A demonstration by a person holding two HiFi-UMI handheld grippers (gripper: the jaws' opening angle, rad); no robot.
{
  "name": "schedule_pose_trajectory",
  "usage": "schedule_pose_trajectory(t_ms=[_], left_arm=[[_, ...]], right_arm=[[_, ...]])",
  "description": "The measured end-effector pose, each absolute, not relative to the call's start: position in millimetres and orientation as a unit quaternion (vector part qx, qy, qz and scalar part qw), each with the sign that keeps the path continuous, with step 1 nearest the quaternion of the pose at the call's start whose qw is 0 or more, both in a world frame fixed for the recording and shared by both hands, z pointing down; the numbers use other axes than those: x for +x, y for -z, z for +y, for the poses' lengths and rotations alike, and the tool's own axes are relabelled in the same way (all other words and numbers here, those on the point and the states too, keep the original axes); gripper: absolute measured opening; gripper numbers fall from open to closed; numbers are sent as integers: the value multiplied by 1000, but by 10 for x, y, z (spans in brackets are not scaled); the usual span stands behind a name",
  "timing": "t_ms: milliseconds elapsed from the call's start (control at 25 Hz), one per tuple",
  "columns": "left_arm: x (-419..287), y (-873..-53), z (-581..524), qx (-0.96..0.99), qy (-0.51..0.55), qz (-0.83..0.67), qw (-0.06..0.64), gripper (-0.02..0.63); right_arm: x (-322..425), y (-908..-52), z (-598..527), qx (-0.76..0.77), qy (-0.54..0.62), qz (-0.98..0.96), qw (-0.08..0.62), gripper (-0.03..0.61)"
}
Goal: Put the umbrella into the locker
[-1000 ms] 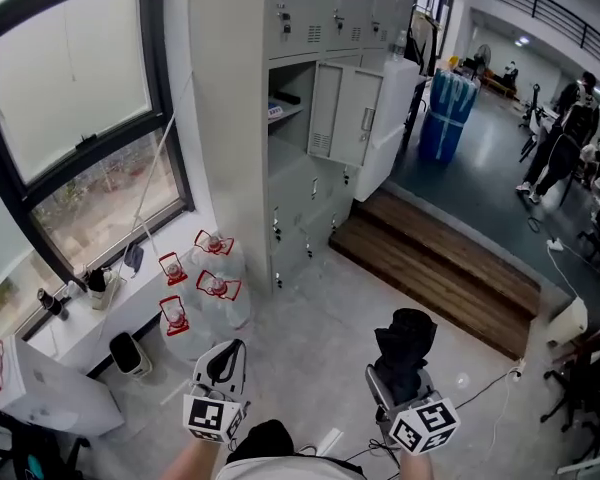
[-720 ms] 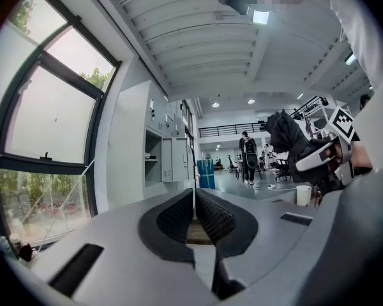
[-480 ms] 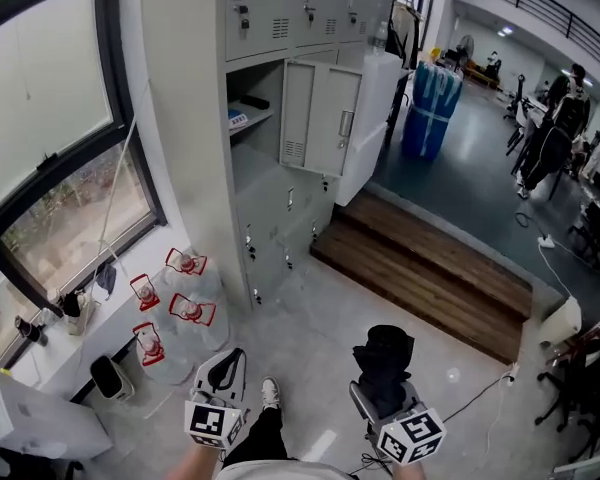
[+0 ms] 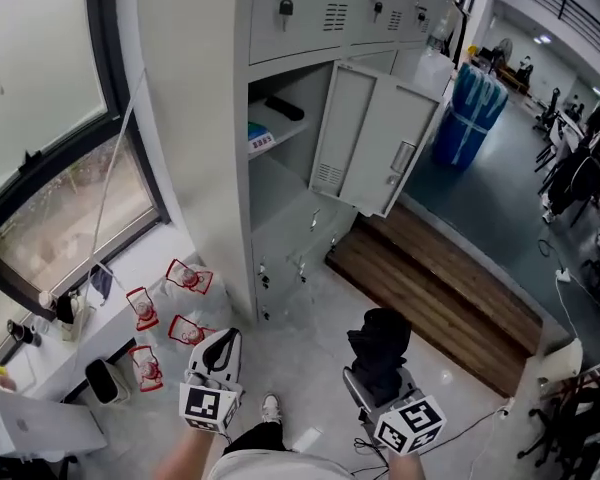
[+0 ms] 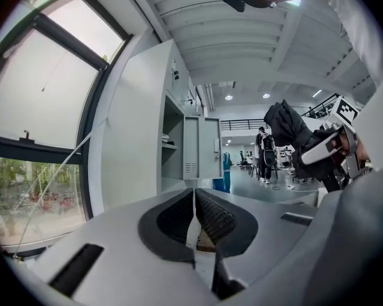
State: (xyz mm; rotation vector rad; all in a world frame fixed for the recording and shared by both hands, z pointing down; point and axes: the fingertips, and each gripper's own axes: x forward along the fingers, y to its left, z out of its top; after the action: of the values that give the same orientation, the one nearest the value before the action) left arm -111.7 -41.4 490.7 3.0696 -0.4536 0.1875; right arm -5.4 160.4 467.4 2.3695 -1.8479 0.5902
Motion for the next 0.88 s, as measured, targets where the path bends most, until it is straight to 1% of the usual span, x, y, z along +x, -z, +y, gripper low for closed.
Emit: schedule_pose_trajectory(t_ms=[200, 360, 520, 720, 880], left_arm=[[-673, -4979, -863, 987, -69, -142, 30, 31], [-347, -4874, -947, 989, -57, -133, 28, 31], [-162, -4778, -939, 989, -50, -136, 24, 31], [-18, -4675, -958, 982, -47, -184, 7, 31], [190, -4610, -915, 971, -41, -236, 16, 31]], right_arm=[[238, -4698, 1029, 758, -205, -618, 42, 204], [521, -4733, 910, 753, -212, -620, 62, 206], [829, -4699, 839, 745, -207, -632, 62, 206], [1272, -4624, 599, 712, -183, -676, 57, 206], [1580, -4560, 420, 670, -169, -721, 61, 205]])
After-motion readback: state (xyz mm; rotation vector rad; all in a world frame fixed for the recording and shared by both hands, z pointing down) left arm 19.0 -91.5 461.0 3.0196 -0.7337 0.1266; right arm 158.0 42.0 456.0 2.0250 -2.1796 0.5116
